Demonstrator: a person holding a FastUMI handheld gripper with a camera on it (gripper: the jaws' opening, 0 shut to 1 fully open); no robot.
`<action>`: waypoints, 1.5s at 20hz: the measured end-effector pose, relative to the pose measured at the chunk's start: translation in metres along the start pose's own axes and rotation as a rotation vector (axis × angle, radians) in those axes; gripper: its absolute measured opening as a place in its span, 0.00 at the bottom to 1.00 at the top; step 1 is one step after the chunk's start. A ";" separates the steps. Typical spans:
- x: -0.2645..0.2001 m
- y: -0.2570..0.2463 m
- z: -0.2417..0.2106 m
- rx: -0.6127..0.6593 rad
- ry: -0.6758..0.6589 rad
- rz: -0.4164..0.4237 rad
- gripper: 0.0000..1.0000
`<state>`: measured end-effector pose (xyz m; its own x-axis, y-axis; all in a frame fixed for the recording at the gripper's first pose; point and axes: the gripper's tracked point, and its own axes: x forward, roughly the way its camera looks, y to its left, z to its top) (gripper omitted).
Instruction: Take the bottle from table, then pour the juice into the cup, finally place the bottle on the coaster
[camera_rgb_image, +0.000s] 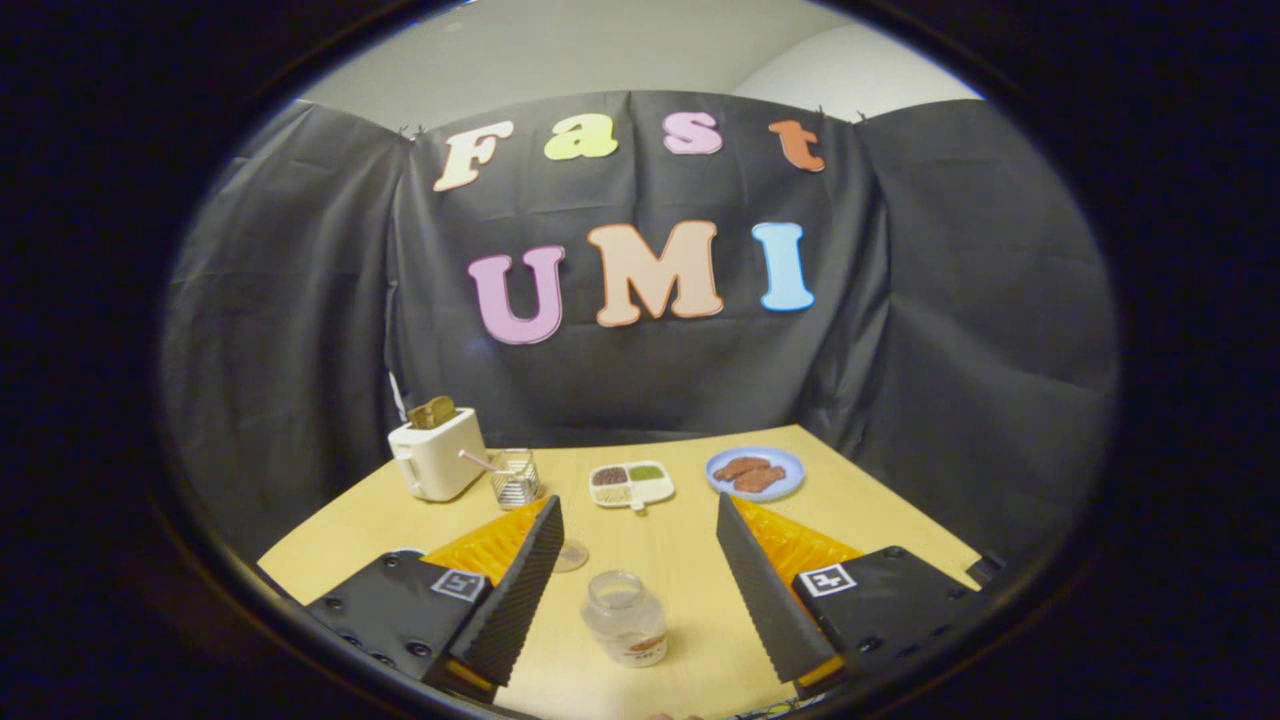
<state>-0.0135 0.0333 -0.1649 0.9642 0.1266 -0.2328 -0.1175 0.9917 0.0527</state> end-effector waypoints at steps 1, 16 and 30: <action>0.001 0.003 -0.005 0.005 0.009 0.014 0.97; 0.043 0.004 -0.127 0.056 0.197 0.059 0.97; 0.058 0.000 -0.176 0.118 0.289 0.021 0.94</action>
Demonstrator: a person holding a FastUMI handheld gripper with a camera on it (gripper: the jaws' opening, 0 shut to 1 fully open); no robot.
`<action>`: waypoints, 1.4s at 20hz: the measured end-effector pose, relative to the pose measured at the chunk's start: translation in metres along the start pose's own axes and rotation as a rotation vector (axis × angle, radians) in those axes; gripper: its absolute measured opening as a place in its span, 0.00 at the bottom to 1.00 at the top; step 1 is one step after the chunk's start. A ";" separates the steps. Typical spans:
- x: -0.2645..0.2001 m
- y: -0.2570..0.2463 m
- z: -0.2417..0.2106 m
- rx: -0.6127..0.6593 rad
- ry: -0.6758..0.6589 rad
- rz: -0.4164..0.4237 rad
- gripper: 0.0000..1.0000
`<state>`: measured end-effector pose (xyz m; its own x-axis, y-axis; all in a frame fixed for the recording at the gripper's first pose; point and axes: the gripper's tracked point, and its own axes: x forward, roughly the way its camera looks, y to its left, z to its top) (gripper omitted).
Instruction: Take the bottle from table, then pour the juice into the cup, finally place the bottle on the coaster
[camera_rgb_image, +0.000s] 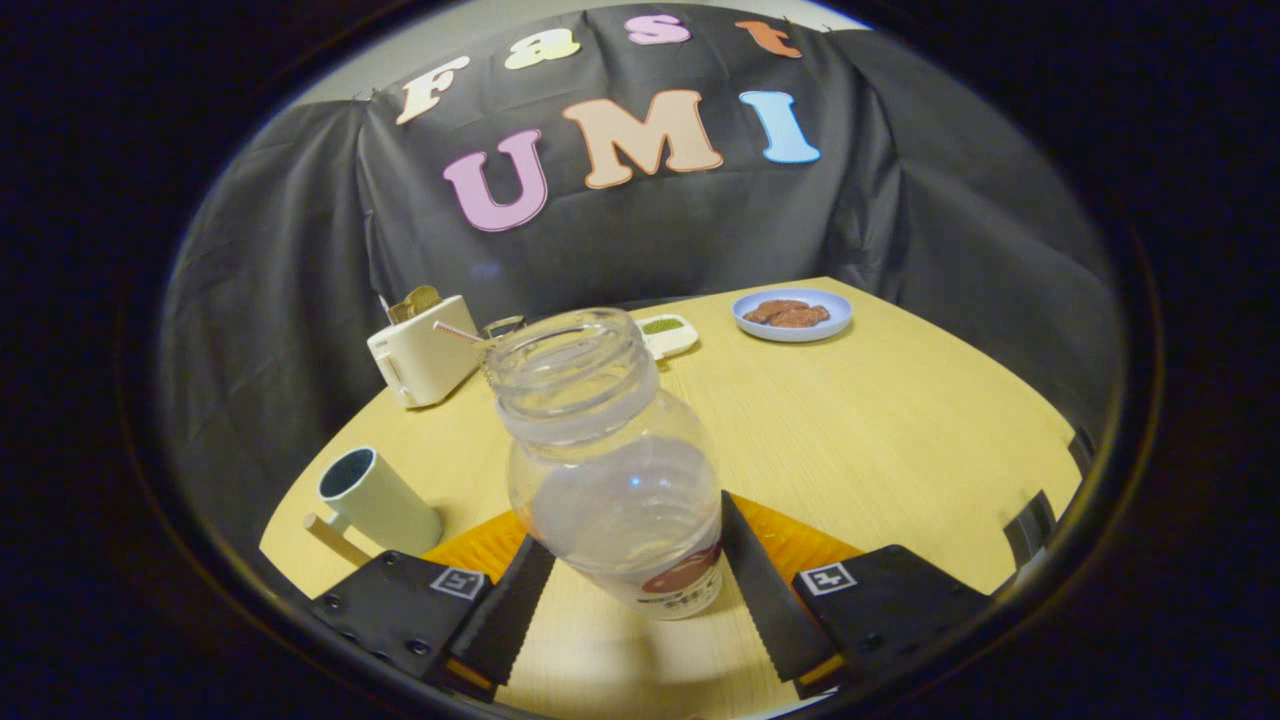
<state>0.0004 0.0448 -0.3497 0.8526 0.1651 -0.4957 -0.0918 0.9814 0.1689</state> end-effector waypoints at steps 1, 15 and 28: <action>0.001 -0.001 -0.001 -0.001 0.003 -0.003 0.93; 0.002 -0.008 0.006 -0.049 0.103 -0.128 0.79; -0.022 0.037 0.068 -0.189 0.041 -0.152 0.76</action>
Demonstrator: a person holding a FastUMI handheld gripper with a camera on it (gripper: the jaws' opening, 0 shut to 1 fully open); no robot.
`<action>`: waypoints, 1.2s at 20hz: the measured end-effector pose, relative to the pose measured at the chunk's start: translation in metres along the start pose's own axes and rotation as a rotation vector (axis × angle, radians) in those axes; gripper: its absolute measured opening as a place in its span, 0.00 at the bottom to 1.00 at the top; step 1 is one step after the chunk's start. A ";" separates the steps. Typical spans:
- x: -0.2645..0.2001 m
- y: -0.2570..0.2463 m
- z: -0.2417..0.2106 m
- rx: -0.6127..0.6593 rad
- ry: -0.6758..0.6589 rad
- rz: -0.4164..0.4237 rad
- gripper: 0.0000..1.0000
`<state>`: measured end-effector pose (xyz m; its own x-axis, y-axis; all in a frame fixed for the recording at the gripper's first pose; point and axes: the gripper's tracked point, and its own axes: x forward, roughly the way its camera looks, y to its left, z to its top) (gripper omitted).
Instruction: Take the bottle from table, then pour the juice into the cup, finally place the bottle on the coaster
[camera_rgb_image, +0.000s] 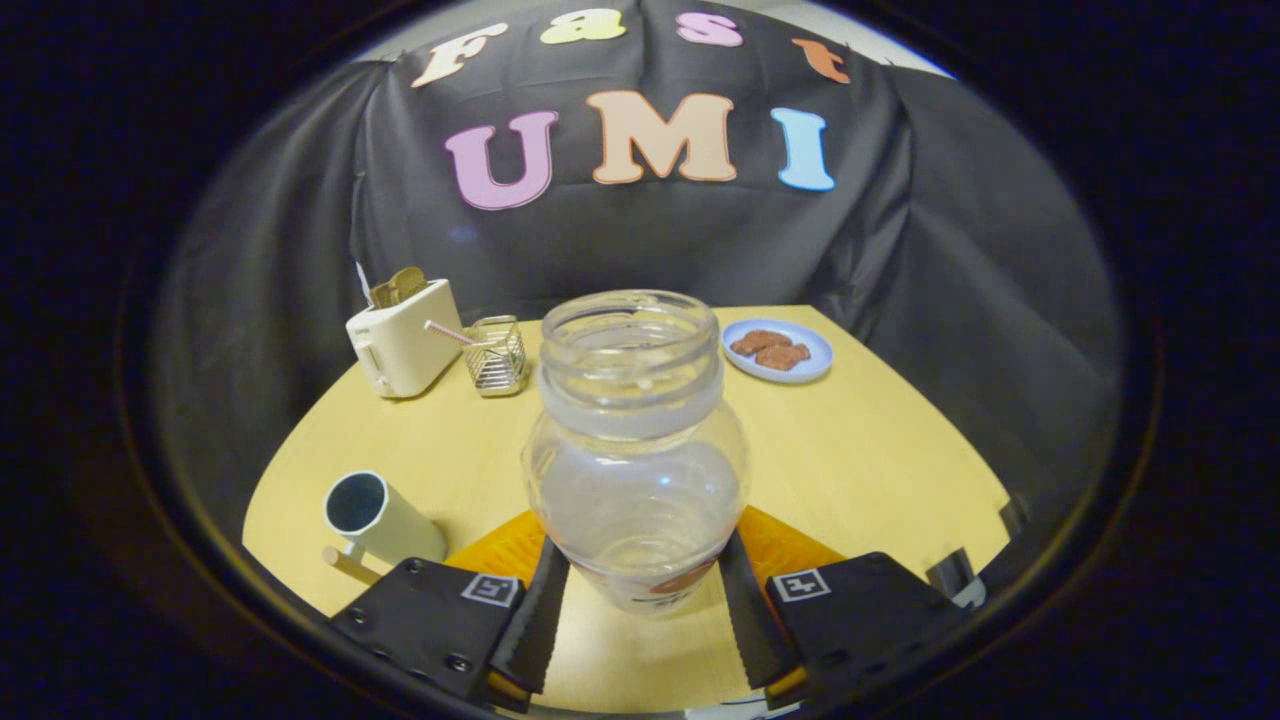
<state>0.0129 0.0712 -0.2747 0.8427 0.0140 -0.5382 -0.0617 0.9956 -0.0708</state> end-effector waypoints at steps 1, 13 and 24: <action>-0.002 0.005 0.005 -0.019 -0.006 -0.001 0.76; -0.003 0.042 0.021 -0.353 -0.039 -0.124 0.76; 0.011 0.064 0.039 -0.846 -0.144 -0.253 0.76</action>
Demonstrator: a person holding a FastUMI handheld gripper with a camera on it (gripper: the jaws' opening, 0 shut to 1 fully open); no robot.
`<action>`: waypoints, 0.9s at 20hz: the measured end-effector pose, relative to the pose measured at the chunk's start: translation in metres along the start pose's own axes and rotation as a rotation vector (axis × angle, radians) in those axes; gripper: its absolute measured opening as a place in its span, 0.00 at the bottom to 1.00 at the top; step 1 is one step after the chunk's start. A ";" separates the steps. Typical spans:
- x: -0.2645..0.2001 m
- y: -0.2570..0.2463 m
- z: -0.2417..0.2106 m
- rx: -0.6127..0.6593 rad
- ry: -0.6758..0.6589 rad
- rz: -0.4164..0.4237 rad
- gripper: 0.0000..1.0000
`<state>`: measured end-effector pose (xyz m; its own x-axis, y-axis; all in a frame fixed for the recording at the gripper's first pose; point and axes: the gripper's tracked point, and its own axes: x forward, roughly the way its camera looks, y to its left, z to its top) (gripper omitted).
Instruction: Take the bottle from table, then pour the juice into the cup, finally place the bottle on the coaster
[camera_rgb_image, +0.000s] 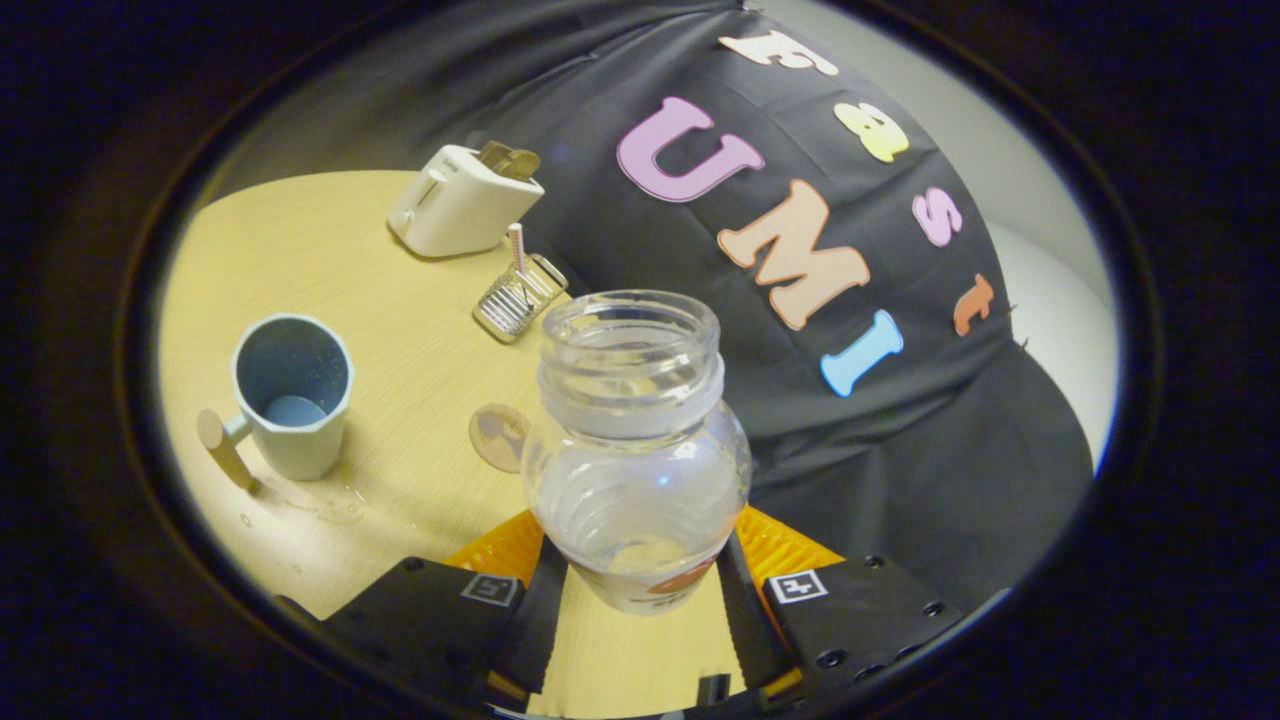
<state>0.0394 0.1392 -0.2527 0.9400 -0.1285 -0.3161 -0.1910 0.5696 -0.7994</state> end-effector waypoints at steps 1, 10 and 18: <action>0.000 0.000 0.004 -0.032 -0.012 -0.010 0.76; 0.002 0.016 0.023 -0.348 -0.106 -0.084 0.76; 0.001 0.039 0.025 -0.437 -0.075 -0.080 0.76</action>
<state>0.0403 0.1821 -0.2714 0.9715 -0.0895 -0.2197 -0.2035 0.1618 -0.9656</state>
